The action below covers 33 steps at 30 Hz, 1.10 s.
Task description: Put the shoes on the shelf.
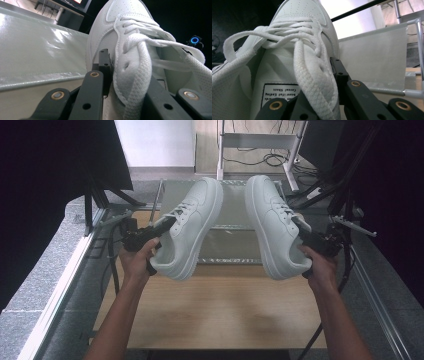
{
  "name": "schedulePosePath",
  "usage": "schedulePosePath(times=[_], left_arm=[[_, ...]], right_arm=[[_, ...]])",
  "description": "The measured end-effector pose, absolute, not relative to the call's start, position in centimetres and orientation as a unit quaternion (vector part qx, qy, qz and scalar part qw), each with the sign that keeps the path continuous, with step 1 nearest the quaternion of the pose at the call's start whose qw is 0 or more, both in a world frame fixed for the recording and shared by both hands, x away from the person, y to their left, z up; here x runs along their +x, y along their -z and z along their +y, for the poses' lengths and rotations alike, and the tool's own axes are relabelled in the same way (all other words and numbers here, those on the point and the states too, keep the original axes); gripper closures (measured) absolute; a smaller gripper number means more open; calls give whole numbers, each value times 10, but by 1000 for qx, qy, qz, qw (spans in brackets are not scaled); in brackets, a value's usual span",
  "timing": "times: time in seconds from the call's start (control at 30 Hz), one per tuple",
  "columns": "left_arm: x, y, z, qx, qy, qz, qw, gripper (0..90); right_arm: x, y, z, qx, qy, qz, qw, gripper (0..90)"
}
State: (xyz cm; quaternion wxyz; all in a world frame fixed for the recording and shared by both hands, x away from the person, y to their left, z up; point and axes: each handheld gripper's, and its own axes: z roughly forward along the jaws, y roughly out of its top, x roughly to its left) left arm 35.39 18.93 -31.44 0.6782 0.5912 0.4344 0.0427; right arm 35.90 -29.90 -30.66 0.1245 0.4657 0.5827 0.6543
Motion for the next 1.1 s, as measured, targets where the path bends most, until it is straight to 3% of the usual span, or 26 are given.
schedulePosePath(times=[0.8, 1.1], left_arm=[[381, 302, 189, 584, -53, 451, 673, 826], [401, 286, 181, 582, -55, 457, 671, 827]], right_arm=[[394, 303, -291, 497, -638, 573, 135, 861], [407, 287, -285, 498, -639, 568, 144, 861]])
